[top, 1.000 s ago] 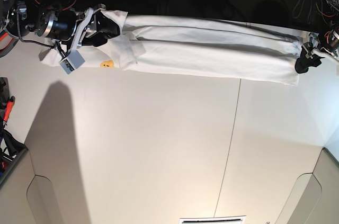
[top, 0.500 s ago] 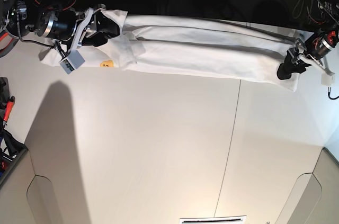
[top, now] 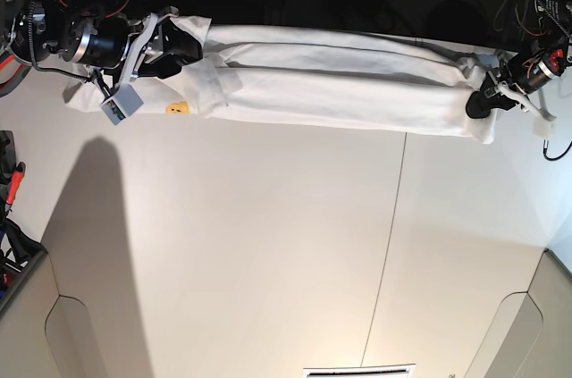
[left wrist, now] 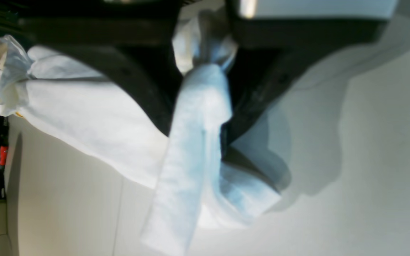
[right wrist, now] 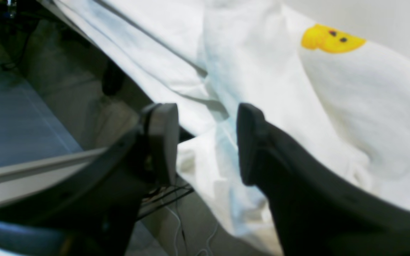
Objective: Layout the t-shirt on the table in an organized manner, then fold the t-shirt properly
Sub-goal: 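Grasp the hem end of the folded strip with the left gripper, then lift the hem end and fold it toward the right gripper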
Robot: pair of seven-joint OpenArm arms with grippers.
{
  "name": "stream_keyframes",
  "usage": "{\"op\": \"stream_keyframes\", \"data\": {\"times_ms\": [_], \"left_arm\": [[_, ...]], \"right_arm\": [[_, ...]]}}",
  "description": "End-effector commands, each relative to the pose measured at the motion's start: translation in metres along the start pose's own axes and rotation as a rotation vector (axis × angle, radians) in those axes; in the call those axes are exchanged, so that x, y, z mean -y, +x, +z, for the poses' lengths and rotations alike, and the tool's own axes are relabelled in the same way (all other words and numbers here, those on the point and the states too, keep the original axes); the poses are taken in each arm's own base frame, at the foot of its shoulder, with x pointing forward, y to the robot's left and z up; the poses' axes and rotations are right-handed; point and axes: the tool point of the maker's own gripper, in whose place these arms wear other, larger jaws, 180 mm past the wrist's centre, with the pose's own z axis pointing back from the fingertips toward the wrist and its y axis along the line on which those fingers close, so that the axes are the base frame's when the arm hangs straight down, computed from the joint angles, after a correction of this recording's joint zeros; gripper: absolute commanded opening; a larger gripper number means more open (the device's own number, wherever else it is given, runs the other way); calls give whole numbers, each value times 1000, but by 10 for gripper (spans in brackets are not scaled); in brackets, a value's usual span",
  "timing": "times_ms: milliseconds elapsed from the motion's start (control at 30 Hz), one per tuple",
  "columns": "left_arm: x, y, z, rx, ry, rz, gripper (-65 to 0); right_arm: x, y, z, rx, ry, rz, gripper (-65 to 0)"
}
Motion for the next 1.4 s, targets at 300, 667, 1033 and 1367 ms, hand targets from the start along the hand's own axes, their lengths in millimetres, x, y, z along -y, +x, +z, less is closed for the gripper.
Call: {"op": "stream_keyframes", "data": {"times_ms": [300, 667, 1033, 1367], "left_arm": [[24, 52, 37, 166, -190, 149, -650], [80, 38, 43, 75, -352, 68, -650], [165, -11, 7, -42, -539, 8, -650], [243, -42, -2, -126, -718, -85, -650]], "right_arm": [[-3, 11, 4, 44, 9, 20, -381], [2, 21, 4, 70, -18, 36, -381], [9, 44, 6, 110, -46, 69, -381], [11, 45, 6, 116, -56, 71, -381]]}}
